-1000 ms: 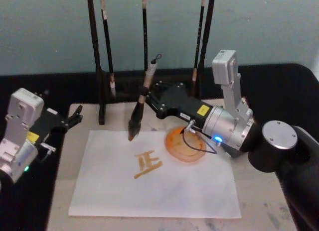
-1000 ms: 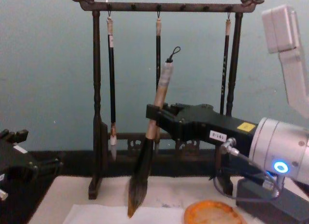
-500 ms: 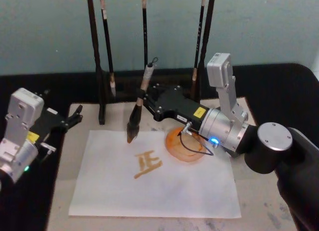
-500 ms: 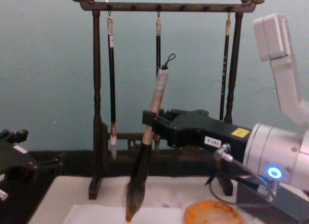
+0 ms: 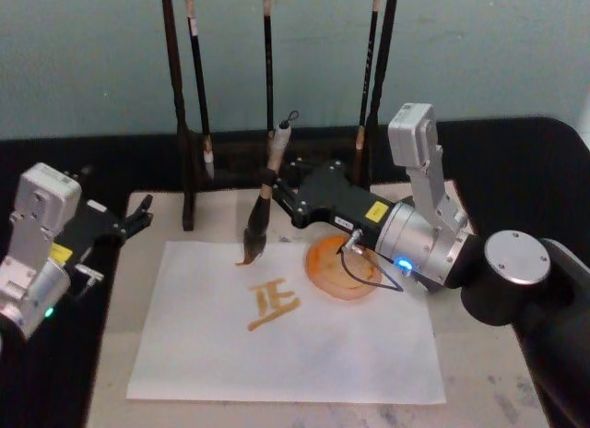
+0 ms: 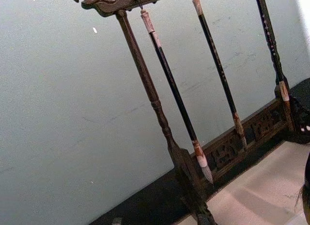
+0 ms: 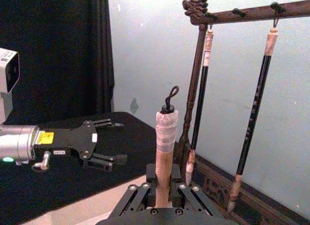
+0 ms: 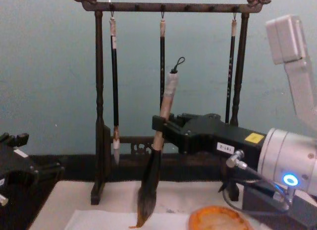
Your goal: Pick up the brush from the inkstone, write on the paper, then place the brush back to its original position.
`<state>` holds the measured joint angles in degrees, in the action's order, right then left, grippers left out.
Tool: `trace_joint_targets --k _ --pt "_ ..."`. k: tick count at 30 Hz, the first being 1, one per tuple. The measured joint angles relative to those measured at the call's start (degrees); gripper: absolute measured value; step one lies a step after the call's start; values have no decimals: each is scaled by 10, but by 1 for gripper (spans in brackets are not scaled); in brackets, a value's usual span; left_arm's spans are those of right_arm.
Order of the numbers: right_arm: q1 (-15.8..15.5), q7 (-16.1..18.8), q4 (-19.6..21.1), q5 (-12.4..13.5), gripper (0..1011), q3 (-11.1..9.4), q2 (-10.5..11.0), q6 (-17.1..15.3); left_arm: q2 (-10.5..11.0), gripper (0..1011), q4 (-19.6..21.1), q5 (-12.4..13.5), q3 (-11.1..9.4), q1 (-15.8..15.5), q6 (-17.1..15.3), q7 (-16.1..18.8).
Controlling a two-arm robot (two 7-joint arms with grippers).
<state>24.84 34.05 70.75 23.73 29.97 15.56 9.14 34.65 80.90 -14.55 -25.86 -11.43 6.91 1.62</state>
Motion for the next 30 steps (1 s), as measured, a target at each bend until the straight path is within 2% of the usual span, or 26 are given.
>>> trace_joint_targets --k 20,27,30 --pt "-17 -13 28 -12 174 -13 17 -4 0 1010 0 0 0 0 0 0" --pt "-24 -14 49 -8 174 -21 21 -2 0 1010 0 0 0 0 0 0" --pt "-35 -17 78 -1 174 -32 29 3 0 1010 0 0 0 0 0 0"
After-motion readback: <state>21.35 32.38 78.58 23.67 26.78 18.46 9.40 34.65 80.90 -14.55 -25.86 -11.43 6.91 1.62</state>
